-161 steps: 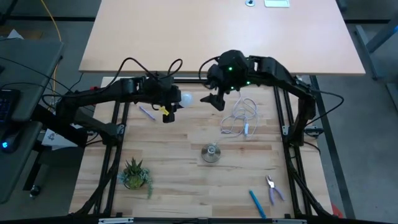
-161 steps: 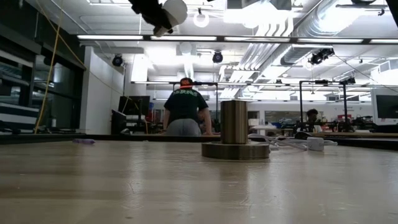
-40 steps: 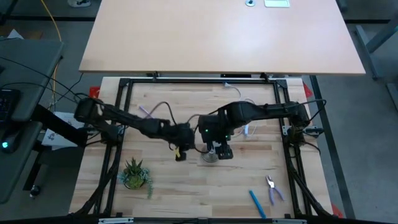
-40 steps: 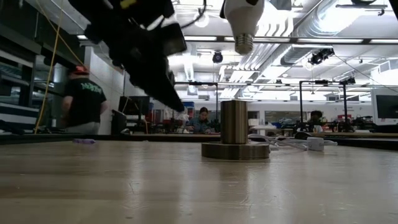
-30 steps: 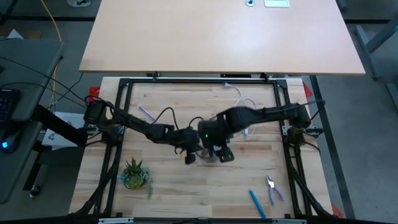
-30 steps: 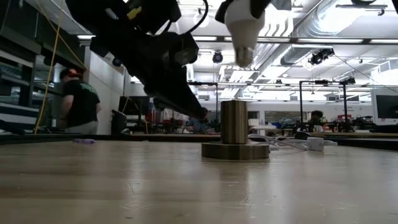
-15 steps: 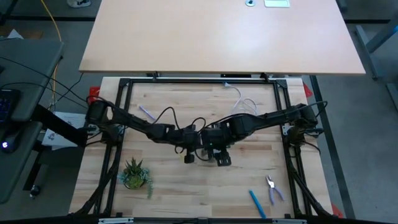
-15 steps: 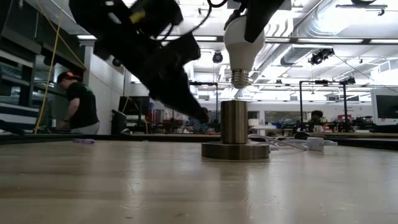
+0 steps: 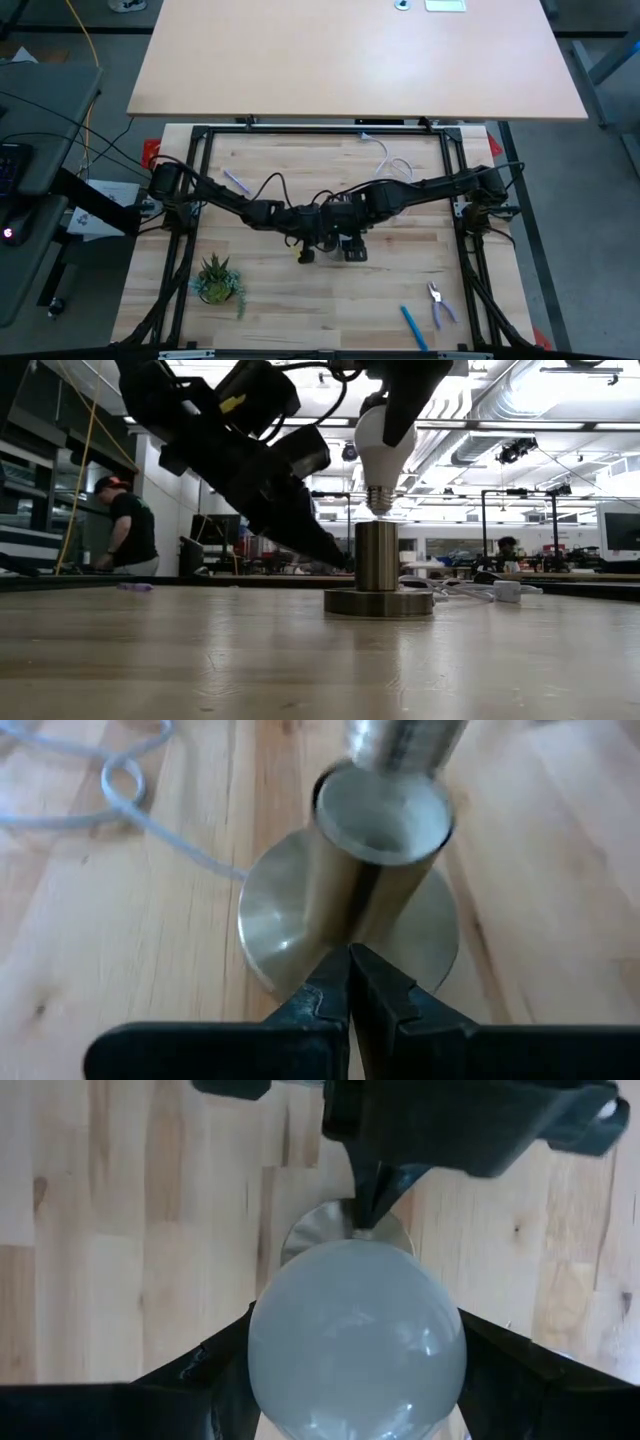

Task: Screw lightbulb
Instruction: Insert the lightbulb in the lamp

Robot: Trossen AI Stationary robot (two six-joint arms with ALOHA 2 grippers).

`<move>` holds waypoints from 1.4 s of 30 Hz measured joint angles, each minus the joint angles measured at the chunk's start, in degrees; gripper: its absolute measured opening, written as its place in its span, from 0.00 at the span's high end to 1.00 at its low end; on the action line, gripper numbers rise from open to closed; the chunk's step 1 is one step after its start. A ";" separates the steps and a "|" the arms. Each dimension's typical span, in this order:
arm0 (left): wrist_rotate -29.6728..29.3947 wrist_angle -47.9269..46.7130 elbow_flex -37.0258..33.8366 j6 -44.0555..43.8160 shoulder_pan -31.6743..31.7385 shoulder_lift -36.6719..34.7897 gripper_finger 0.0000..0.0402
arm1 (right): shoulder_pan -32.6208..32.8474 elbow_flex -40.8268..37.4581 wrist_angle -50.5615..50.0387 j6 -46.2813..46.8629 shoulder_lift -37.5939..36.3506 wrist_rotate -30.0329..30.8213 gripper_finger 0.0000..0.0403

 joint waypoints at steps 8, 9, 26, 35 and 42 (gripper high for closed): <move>0.12 1.78 -0.04 1.45 0.36 3.20 1.00 | -0.06 -0.04 0.15 -0.70 1.77 -1.22 0.37; 0.11 2.84 0.05 1.43 0.45 3.78 1.00 | -0.06 -0.03 0.44 -0.91 2.05 -1.29 0.37; -0.06 3.46 0.09 -1.29 -0.07 4.39 1.00 | 0.44 -0.02 -0.40 -12.60 3.03 0.05 0.37; -0.28 3.37 0.09 -1.57 -0.09 4.42 1.00 | 1.35 -4.18 1.93 -17.59 2.51 -1.98 0.37; -0.50 3.32 0.07 -1.59 -0.17 4.43 1.00 | 1.32 -4.48 4.00 -17.70 2.64 -2.05 0.37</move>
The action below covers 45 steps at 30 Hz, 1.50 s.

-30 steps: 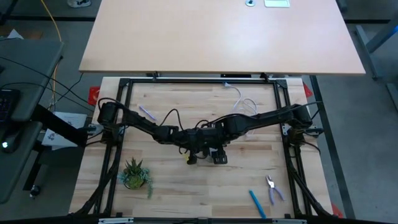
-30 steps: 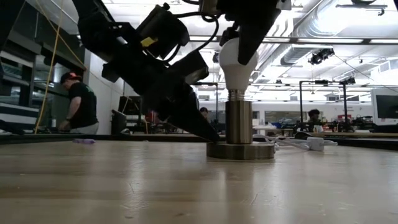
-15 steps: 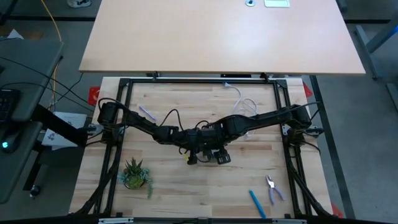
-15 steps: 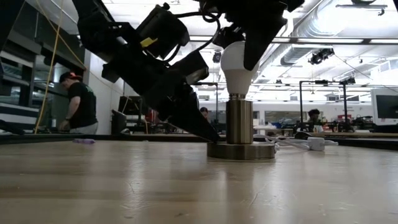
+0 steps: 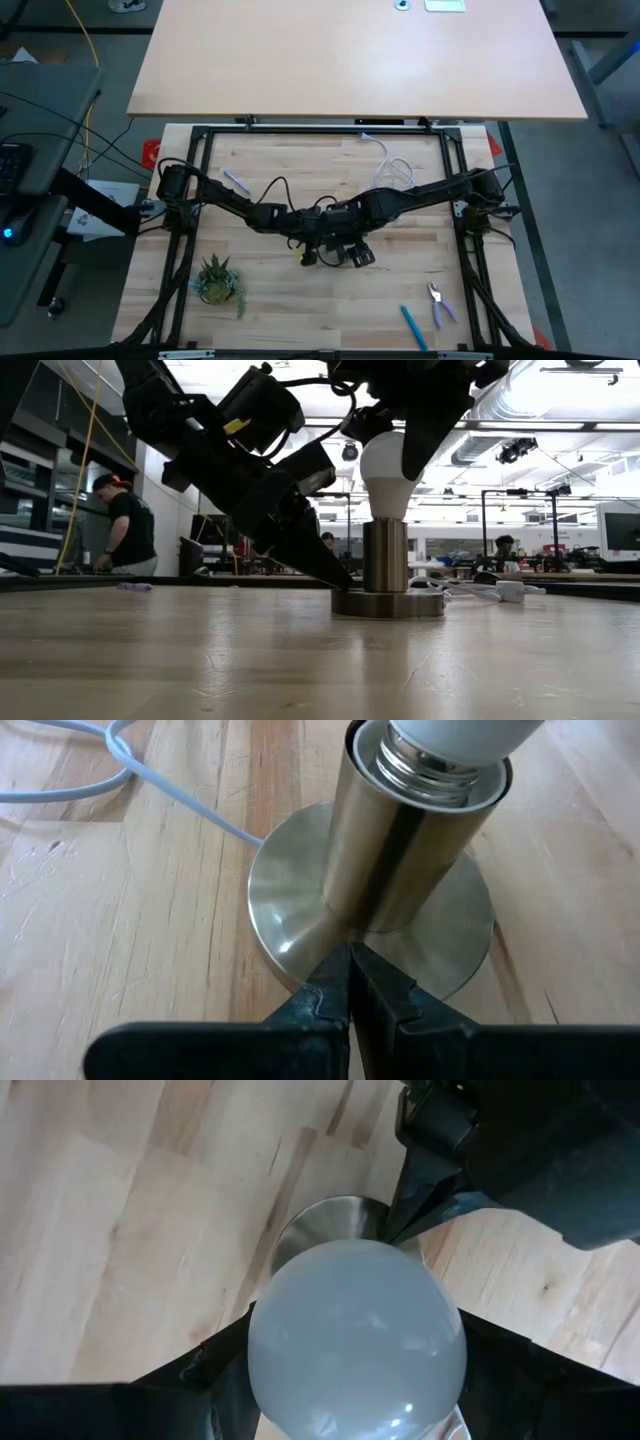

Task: Screw lightbulb
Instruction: Insert the lightbulb in the lamp

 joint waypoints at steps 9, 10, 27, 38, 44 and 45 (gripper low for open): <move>-5.63 -0.03 0.00 4.22 -1.54 0.00 1.00 | -0.03 -0.11 0.90 5.35 0.15 -0.51 0.37; -6.79 -0.03 0.00 5.67 -1.98 0.01 1.00 | -0.04 -0.11 1.09 5.80 0.15 -0.52 0.37; -9.05 -0.15 -0.04 7.38 -2.69 0.02 1.00 | -0.30 -0.24 2.73 26.20 0.26 2.57 0.37; -9.58 -0.18 -0.09 7.39 -2.64 0.02 1.00 | 0.13 -0.24 2.75 47.58 0.31 5.83 0.37; -9.49 -0.11 -0.11 6.48 -2.62 0.02 1.00 | 0.61 -0.24 1.98 59.51 0.31 6.55 0.37; -9.46 -0.11 -0.11 6.24 -2.62 0.02 1.00 | 0.76 -0.24 1.85 61.83 0.31 6.79 0.37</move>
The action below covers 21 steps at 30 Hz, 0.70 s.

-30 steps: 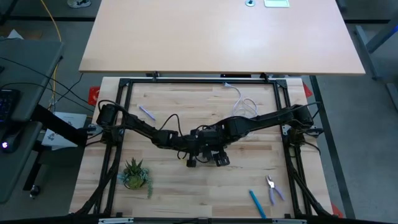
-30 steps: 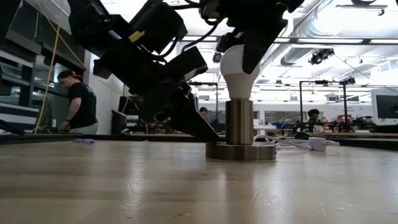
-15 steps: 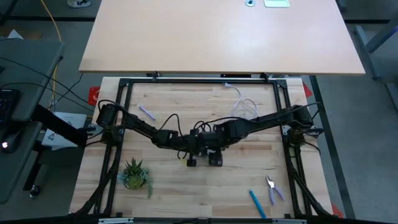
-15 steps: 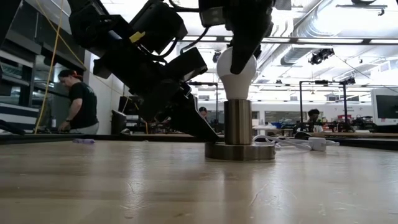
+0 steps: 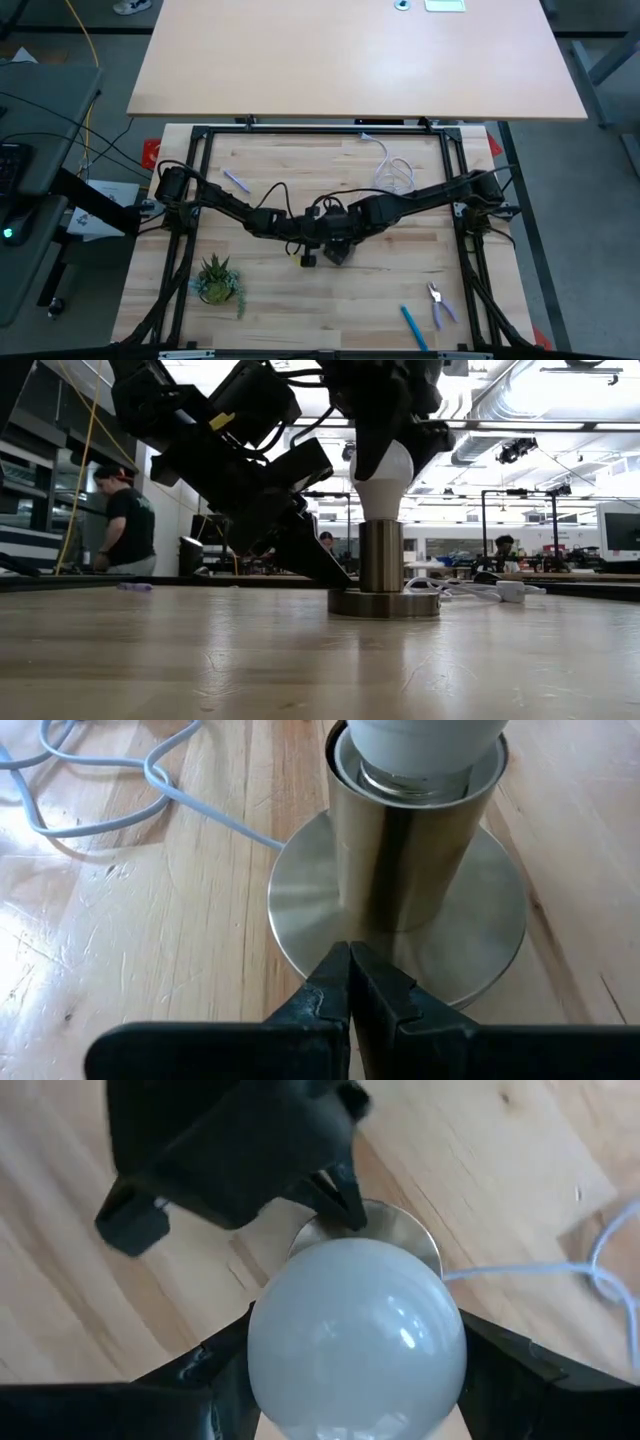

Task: Screw lightbulb
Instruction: Insert the lightbulb in the lamp

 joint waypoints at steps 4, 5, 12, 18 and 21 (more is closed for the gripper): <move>0.02 0.01 0.00 -0.20 0.02 0.00 1.00 | 0.28 0.00 -0.42 12.58 0.00 -0.21 0.37; 0.06 0.03 0.00 -0.20 0.02 0.00 1.00 | 0.36 0.00 -0.55 15.32 0.00 -0.19 0.37; 0.11 0.03 0.02 -0.22 0.00 0.00 1.00 | 0.62 0.00 -0.98 32.97 -0.04 -2.25 0.37; 0.03 0.01 0.02 -0.22 0.00 0.00 1.00 | 0.64 0.00 -0.94 36.06 -0.04 -2.43 0.37; -0.02 -0.01 0.02 -0.21 -0.02 0.00 1.00 | 0.64 0.00 -0.93 35.30 -0.04 -2.79 0.37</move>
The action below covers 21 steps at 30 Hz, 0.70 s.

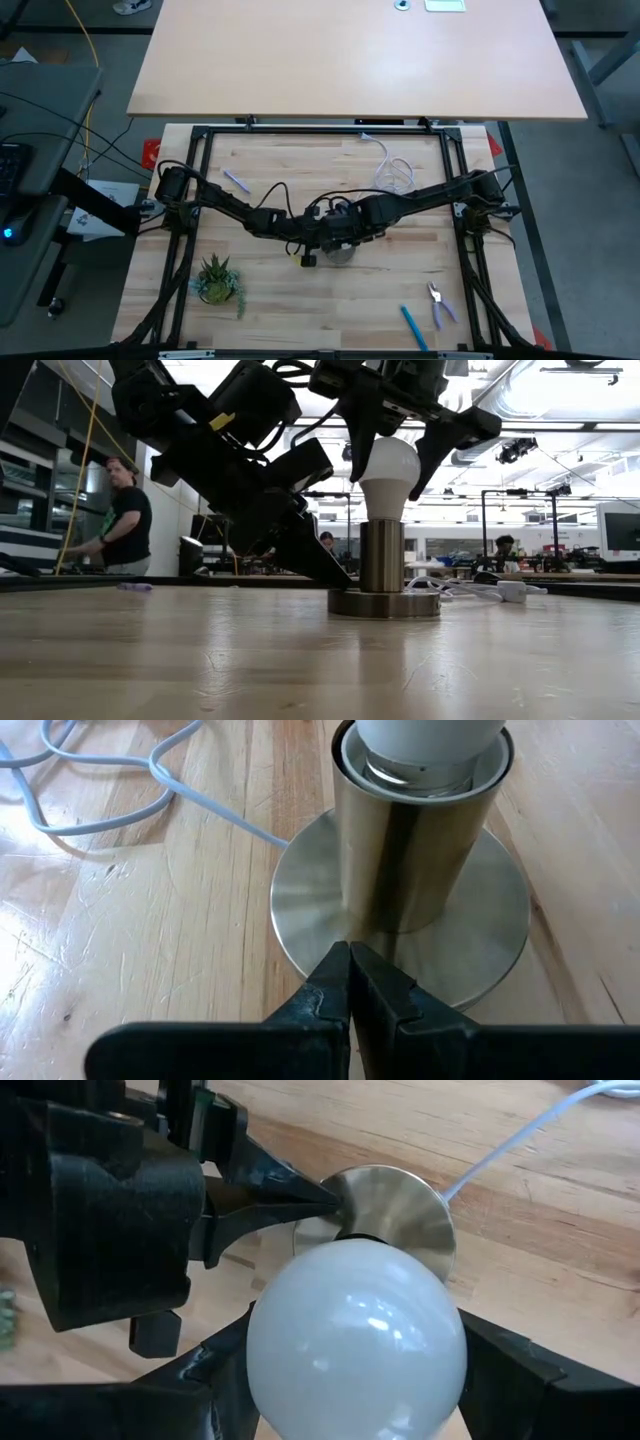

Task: Screw lightbulb
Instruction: Insert the lightbulb in the lamp

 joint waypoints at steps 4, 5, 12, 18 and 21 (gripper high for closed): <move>0.01 0.00 0.00 -0.02 0.00 0.00 1.00 | 0.19 0.00 0.04 0.05 0.00 0.26 0.37; 0.00 0.00 0.00 -0.02 0.00 0.00 1.00 | 0.20 0.00 0.04 0.04 0.00 0.25 0.37; 0.02 -0.01 0.00 -0.02 0.00 0.00 1.00 | 0.20 0.00 0.08 -0.30 0.00 0.30 0.37; -0.23 0.02 0.06 -0.03 0.00 0.02 1.00 | 0.42 -0.23 1.03 0.92 0.53 -0.41 0.22; -0.23 0.01 0.07 -0.03 0.00 0.04 1.00 | 0.36 -0.21 0.87 1.36 0.40 -0.31 0.13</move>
